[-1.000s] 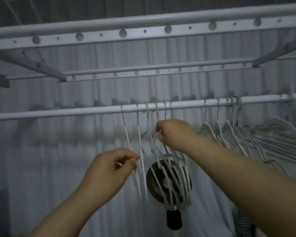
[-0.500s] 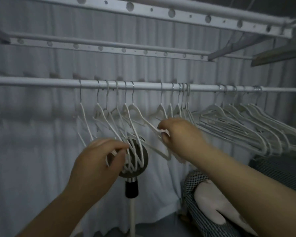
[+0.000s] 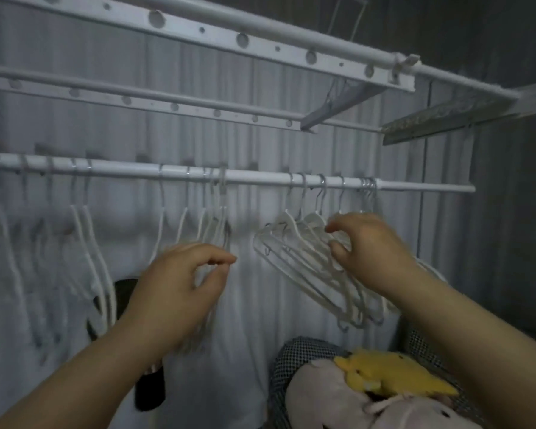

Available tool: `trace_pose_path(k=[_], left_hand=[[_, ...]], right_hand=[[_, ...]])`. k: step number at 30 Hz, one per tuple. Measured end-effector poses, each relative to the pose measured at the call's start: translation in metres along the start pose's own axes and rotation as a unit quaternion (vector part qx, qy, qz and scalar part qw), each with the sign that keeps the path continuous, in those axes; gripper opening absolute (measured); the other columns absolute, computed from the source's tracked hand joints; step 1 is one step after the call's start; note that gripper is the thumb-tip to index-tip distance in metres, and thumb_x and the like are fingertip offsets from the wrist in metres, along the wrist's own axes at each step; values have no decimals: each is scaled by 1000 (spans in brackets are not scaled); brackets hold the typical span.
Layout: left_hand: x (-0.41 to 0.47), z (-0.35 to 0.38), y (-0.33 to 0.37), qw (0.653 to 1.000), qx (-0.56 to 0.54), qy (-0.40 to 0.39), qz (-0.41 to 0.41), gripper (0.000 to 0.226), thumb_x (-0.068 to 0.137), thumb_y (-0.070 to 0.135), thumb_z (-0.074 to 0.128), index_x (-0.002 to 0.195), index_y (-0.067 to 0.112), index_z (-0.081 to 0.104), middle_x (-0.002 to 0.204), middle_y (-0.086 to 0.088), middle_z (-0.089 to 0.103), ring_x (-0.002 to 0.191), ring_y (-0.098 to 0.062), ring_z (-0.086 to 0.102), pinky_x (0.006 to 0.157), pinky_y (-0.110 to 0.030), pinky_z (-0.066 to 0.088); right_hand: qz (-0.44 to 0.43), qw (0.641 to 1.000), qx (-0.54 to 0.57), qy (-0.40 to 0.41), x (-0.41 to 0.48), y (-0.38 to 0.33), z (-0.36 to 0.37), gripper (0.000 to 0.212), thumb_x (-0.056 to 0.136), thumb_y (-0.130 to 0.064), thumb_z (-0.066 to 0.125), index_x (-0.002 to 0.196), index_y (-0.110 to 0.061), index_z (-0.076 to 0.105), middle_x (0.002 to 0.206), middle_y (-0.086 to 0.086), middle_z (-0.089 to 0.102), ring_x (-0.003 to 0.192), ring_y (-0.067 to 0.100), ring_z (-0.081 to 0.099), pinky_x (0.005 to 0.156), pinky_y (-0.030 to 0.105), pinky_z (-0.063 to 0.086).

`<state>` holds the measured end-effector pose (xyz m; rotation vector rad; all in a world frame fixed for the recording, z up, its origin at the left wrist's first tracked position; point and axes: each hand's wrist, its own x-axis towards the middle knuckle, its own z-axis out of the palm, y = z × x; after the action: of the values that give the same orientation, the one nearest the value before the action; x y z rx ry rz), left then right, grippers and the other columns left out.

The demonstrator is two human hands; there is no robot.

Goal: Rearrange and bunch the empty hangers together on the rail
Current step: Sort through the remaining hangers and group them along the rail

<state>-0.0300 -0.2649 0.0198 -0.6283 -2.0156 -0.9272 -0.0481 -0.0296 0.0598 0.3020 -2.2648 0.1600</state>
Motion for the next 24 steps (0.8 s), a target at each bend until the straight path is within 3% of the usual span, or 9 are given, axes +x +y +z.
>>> trace_pose_path(k=[4,6,8,10,13,15,17,20,24], left_hand=[[40,63,24,999,8,-19,29,30,82,25,60,69,51,51,80,31,54,84,26,49,71,11,30],[57,89,35,998,28,-45,40,10,77,41,53,73,50,54,79,32,53,85,30,46,73,9,32],[74,111,41,995,50,-49,66,34,65,55,35,81,43,62,78,33,53,86,29,46,72,6,34],[93,132,45,991,80,-64,82,60,61,56,26,92,29,70,85,25,58,94,16,47,71,1,33],[126,158,56,975,164,-105,107,75,61,56,19,105,21,68,103,13,64,99,-1,57,79,-14,40],[151,172,65,961,219,-126,109,61,73,51,27,114,25,63,119,9,62,112,-10,55,91,-21,41],[174,187,72,951,249,-147,108,39,89,38,39,122,26,57,128,7,57,118,-13,51,97,-25,40],[199,213,75,945,269,-147,111,36,92,29,45,128,25,50,135,4,51,122,-16,48,98,-27,38],[223,246,72,933,292,-153,145,42,92,31,46,133,21,44,133,-1,50,121,-21,48,95,-29,37]], right_hand=[[93,994,51,8,7,92,1,31,87,-17,55,117,-9,60,127,11,56,121,26,44,92,20,25],[141,987,75,-26,14,129,7,36,87,-18,56,122,-9,55,132,11,51,126,24,41,95,21,25],[172,978,95,-70,22,159,14,44,88,-21,56,129,-8,48,138,12,46,129,24,40,99,23,27],[193,966,122,-118,30,180,24,50,88,-24,55,134,-9,40,141,11,43,128,24,42,98,23,32],[228,939,185,-177,35,200,39,53,89,-27,54,136,-11,35,131,11,51,106,22,56,78,20,39],[232,924,237,-192,36,208,49,47,90,-24,53,133,-12,39,113,10,58,78,16,59,58,16,41],[213,924,253,-191,36,215,56,41,90,-24,53,129,-14,43,95,3,58,63,6,52,48,8,36],[156,951,218,-154,42,222,57,37,90,-24,54,125,-14,48,79,-8,56,66,2,51,52,6,35],[119,977,167,-64,69,229,51,35,89,-23,54,123,-14,52,110,-1,59,105,15,55,86,22,40]])
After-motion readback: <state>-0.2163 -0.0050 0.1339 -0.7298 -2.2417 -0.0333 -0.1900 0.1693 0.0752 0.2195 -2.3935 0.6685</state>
